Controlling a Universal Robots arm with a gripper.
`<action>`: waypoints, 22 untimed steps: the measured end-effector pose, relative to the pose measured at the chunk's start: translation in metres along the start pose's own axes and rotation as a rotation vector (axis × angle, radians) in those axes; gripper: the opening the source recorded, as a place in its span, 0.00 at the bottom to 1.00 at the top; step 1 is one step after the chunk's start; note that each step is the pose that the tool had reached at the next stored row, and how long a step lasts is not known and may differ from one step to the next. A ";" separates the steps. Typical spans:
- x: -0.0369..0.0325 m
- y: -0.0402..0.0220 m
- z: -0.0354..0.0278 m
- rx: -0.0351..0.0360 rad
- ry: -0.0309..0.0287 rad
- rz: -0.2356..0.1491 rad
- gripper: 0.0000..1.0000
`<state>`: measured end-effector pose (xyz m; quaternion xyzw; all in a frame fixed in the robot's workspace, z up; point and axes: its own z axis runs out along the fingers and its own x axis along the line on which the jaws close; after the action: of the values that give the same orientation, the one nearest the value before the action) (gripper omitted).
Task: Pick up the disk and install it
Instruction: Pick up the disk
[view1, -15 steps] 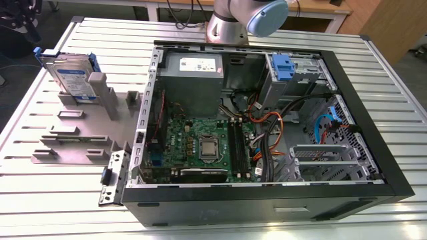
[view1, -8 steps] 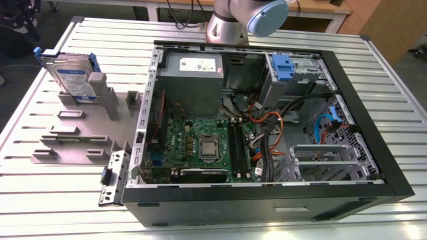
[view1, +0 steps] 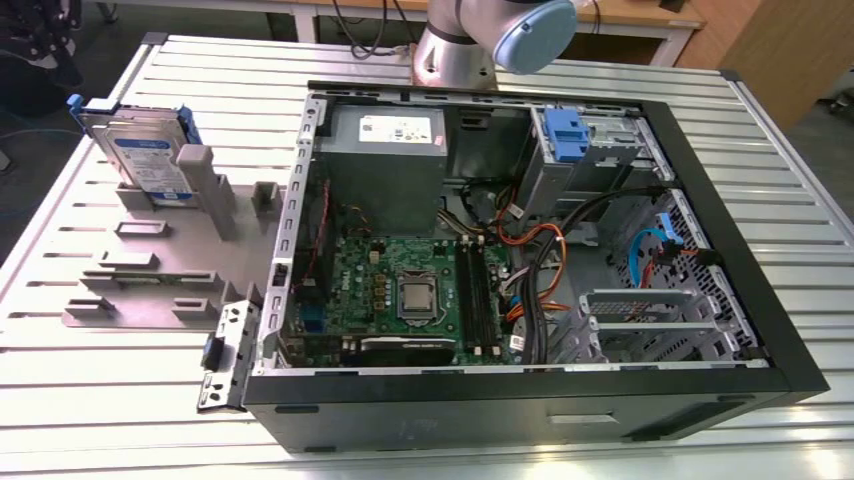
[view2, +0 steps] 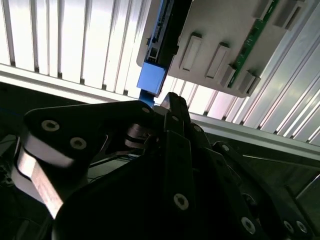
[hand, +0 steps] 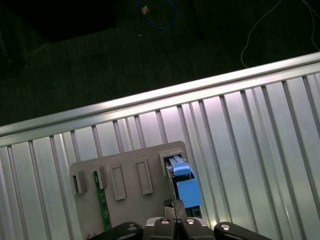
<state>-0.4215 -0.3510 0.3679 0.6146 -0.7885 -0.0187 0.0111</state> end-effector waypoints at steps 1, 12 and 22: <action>0.0000 -0.0001 0.0001 -0.0001 0.0001 0.000 0.11; -0.0042 0.0003 0.0083 0.0012 0.0015 -0.012 0.53; -0.0046 0.0001 0.0212 0.0120 0.0032 -0.095 0.59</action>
<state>-0.4213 -0.3462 0.3468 0.6515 -0.7585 -0.0135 0.0078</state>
